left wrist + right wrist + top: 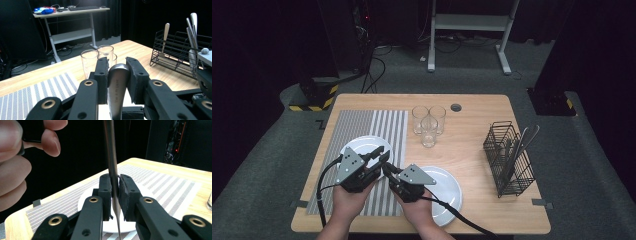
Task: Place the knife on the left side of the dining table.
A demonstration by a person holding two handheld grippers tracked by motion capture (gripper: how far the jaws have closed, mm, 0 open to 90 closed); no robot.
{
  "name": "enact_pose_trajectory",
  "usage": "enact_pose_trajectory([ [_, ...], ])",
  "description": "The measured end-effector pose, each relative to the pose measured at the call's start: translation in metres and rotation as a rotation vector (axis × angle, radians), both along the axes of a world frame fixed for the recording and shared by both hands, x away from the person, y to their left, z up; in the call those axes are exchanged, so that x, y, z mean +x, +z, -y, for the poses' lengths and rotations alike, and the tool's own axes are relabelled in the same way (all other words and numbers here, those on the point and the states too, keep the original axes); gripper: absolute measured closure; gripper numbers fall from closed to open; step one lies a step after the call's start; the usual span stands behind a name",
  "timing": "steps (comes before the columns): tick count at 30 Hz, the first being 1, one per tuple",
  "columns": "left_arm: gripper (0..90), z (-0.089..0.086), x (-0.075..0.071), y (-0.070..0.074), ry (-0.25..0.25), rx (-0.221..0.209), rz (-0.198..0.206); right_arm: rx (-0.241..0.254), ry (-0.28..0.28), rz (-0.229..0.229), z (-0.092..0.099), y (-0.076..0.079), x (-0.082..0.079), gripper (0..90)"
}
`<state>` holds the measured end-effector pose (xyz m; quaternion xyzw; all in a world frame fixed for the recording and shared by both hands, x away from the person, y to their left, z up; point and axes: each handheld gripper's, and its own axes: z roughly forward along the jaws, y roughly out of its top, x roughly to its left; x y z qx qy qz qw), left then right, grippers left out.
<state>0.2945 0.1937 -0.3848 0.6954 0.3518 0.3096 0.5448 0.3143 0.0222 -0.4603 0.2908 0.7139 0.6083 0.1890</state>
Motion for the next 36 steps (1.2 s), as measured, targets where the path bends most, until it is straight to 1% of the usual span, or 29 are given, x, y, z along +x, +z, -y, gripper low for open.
enact_pose_trajectory([
  [3, 71.8, -0.001, -0.001, -0.001, 0.001, -0.003, 0.0, -0.001, 0.001, 0.006, -0.001, 0.0, 0.0, 80.3],
  [6, 69.5, -0.004, -0.001, -0.004, 0.009, 0.005, -0.014, 0.001, 0.0, 0.006, -0.002, -0.001, 0.0, 80.3],
  [10, 67.7, -0.007, -0.001, -0.008, 0.008, -0.007, -0.021, 0.0, 0.003, 0.007, -0.003, -0.001, 0.0, 80.2],
  [13, 67.2, -0.009, -0.001, -0.009, 0.009, -0.007, -0.025, 0.0, 0.005, 0.008, -0.004, -0.001, -0.001, 80.2],
  [17, 64.3, -0.013, 0.0, -0.012, 0.006, -0.025, -0.044, -0.007, 0.011, 0.008, -0.006, -0.001, -0.002, 80.0],
  [20, 61.9, -0.013, 0.002, -0.014, 0.001, -0.026, -0.055, -0.013, 0.016, 0.01, -0.007, -0.001, -0.002, 79.8],
  [24, 60.5, -0.013, 0.003, -0.014, -0.007, -0.031, -0.057, -0.018, 0.022, 0.011, -0.01, -0.001, -0.002, 79.7],
  [29, 62.1, -0.013, 0.004, -0.013, -0.007, -0.037, -0.052, -0.025, 0.025, 0.01, -0.011, 0.0, -0.001, 79.6],
  [36, 69.0, -0.014, 0.004, -0.016, 0.013, -0.033, -0.041, -0.022, 0.028, 0.012, -0.013, -0.001, -0.001, 79.3],
])
